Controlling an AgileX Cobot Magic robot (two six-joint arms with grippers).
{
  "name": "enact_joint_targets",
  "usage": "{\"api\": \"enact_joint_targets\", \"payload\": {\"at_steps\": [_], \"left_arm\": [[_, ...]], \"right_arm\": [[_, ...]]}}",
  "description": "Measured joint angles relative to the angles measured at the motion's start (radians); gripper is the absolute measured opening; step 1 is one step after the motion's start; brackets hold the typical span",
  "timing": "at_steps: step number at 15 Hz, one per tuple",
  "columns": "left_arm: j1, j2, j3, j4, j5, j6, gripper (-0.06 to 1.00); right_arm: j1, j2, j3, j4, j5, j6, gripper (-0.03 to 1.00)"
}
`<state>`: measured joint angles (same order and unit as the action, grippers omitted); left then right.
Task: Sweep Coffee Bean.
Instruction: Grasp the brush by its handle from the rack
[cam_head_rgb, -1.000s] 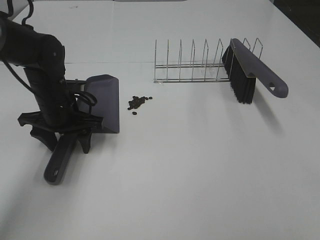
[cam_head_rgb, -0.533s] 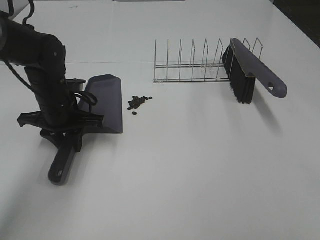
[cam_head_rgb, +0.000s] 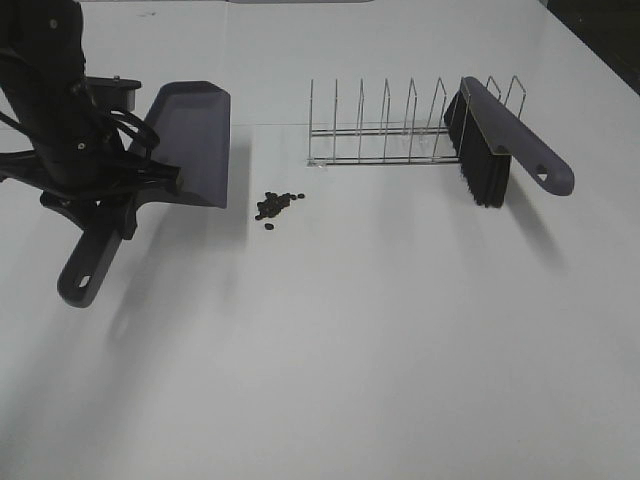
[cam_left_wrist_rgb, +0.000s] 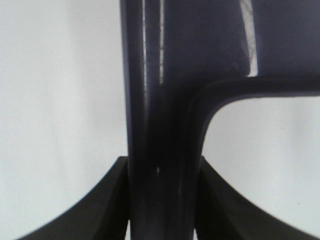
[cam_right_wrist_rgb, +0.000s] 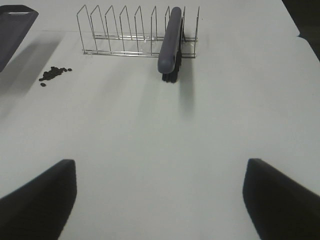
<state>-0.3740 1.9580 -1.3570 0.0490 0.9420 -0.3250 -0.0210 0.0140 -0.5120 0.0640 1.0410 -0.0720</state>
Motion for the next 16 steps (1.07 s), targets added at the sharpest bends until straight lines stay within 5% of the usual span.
{"api": "enact_joint_targets", "payload": {"at_steps": [4,8,11,16], "left_arm": [[0.000,-0.012,0.000,0.002,0.015,0.005,0.32],[0.000,-0.012,0.000,0.002,0.017,0.011,0.32],[0.000,-0.012,0.000,0.002,0.017,0.015,0.32],[0.000,-0.012,0.000,0.002,0.017,0.015,0.32]], "right_arm": [[0.000,0.164,-0.009,0.001,-0.270,0.000,0.76],[0.000,0.555,-0.042,0.026,-0.574,0.000,0.76],[0.000,0.921,-0.217,0.030,-0.609,-0.016,0.76],[0.000,1.368,-0.609,0.031,-0.492,-0.033,0.76]]}}
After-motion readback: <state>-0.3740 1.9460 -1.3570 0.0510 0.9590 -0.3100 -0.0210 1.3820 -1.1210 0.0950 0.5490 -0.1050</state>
